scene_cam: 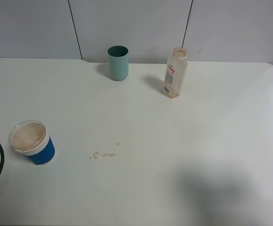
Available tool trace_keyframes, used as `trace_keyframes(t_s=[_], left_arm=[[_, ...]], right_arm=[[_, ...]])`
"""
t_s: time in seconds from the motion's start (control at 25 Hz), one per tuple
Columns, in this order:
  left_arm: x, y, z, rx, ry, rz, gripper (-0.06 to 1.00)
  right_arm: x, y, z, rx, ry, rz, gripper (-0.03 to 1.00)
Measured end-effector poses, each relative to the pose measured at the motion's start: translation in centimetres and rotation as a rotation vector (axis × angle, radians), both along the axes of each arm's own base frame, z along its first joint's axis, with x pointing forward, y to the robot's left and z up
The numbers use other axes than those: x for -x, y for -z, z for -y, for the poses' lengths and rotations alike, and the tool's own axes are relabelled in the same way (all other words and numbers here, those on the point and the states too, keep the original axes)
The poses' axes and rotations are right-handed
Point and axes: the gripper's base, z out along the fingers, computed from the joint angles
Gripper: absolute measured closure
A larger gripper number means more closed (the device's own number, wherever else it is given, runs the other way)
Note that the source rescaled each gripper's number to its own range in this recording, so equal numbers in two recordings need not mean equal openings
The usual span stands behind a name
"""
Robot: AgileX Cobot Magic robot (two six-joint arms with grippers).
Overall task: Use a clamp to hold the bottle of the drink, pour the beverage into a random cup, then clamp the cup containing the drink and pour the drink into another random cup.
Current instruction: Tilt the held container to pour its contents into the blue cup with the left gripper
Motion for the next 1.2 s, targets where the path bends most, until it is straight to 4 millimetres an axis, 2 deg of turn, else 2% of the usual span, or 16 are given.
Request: trace_keyframes(t_s=[1.2], left_arm=[[0.1, 0.2, 1.9, -0.050, 0.251, -0.029, 0.94]], right_arm=[[0.0, 0.0, 0.0, 0.000, 0.000, 0.000, -0.03]])
